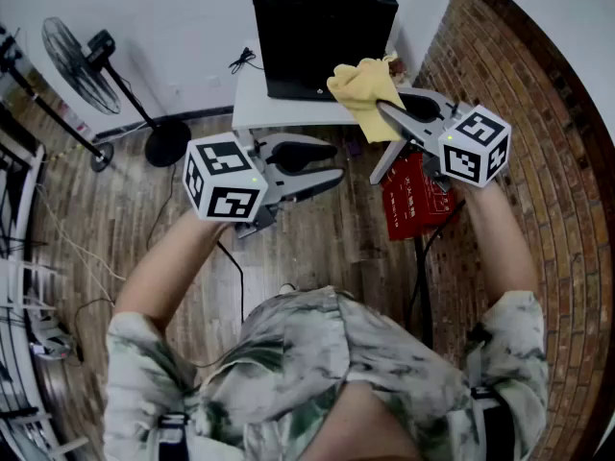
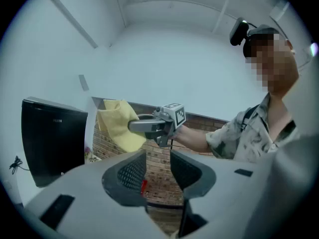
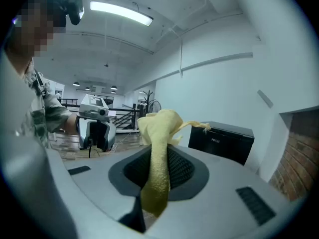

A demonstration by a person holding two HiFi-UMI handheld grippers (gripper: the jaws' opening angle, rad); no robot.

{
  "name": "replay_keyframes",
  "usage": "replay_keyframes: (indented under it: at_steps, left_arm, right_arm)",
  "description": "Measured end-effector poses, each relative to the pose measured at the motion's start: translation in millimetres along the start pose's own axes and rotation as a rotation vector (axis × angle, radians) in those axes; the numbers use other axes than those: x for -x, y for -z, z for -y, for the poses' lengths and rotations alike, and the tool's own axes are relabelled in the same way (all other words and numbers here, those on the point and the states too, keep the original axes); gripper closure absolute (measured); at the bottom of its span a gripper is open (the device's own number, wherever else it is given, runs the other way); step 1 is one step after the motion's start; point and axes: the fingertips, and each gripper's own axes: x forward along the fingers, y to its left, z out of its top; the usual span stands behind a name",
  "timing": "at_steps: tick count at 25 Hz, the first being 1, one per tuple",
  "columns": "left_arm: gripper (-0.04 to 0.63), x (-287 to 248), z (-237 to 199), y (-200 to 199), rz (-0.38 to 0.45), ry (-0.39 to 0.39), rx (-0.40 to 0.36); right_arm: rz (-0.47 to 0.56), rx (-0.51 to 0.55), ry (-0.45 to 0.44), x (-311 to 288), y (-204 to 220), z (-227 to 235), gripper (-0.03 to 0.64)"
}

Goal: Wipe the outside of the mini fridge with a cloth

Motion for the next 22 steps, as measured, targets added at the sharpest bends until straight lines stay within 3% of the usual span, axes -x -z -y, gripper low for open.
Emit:
replay_keyframes:
  at_steps: [8, 15, 22]
  left_arm:
    - [0.453, 7.7, -4.8, 0.2, 0.017, 0.037, -0.035]
    - [0.445, 60.7, -41.0, -6.2, 0.026, 0.072, -0.025]
    - [0.433, 59.9, -76.1, -8.9, 0.019, 0.082, -0.028]
  right_arm:
    - [0.001, 0.006, 0.029, -18.8, 1.4, -2.1, 0.531]
    - [-0.012, -0.034, 0.097, -76.1, -28.1, 11.1, 0.531]
    - [-0.051, 0.014, 0.111, -111.4, -40.0, 40.7, 0.531]
